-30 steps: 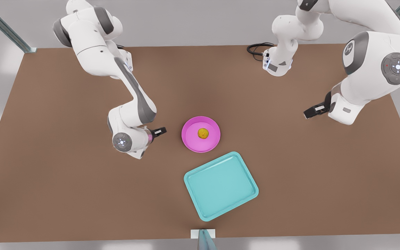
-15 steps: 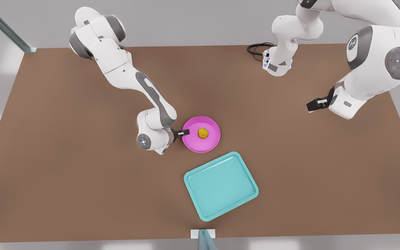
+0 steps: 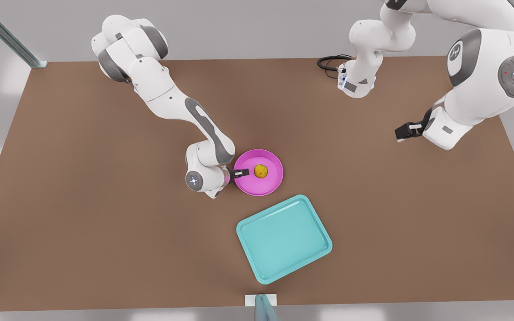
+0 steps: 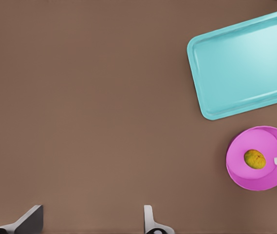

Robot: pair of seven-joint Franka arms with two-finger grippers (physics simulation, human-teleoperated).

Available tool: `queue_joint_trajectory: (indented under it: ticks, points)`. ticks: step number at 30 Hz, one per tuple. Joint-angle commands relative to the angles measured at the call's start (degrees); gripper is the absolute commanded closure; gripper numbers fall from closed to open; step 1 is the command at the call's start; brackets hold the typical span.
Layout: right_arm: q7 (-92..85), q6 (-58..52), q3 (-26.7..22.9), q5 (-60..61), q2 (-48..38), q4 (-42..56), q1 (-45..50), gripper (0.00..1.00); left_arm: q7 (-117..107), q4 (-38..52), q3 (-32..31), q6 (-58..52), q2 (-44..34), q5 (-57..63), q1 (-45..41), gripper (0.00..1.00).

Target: Place the orange on the plate with the left arm and the plate on the tray with the right arm

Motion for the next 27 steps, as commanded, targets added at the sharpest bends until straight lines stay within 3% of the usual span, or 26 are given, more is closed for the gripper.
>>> queue_joint_trajectory:
  ticks: [1, 2, 6, 8, 11, 12, 17, 27]
  points:
    - [-0.05, 1.0, 0.01, -0.14, -0.01, 0.36, 0.04, 0.13, 7.16, -0.02, 1.64, -0.21, 0.05, -0.19, 0.5, 0.0]
    - [-0.05, 1.0, 0.01, -0.06, -0.01, 0.45, 0.04, 0.39, 8.84, -0.02, 2.69, -0.13, 0.14, -0.28, 0.59, 0.0]
    - [0.04, 0.56, 0.01, 0.03, -0.1, 0.54, 0.04, 0.56, 9.1, -2.04, 3.05, -0.21, -0.65, -0.98, 0.41, 0.0]
    - [0.13, -0.06, 0.01, 0.03, -0.01, 1.06, 0.04, 0.73, 9.1, -2.04, 2.87, -0.39, -1.44, -1.07, 0.32, 0.0]
    - [-0.05, -0.06, 0.01, -0.06, -0.1, 1.15, 0.04, 0.74, 9.1, -2.04, 2.87, -0.3, -1.26, -1.07, 0.32, 0.0]
    - [-0.75, -0.15, 0.01, -0.06, -0.01, 1.15, 0.04, 0.79, 9.1, -2.04, 2.87, -0.21, -1.26, -1.07, 0.32, 0.0]
    - [-1.63, -4.1, 0.1, 0.03, -0.36, 4.05, -0.05, 0.79, 8.31, -2.04, 1.82, -4.26, -3.9, -5.2, -0.29, 0.0]
    - [-1.02, -3.93, -0.96, 0.47, -0.54, 14.15, -4.71, 0.79, 8.4, -1.43, 2.26, 0.23, -3.55, -2.65, -0.29, 0.0]
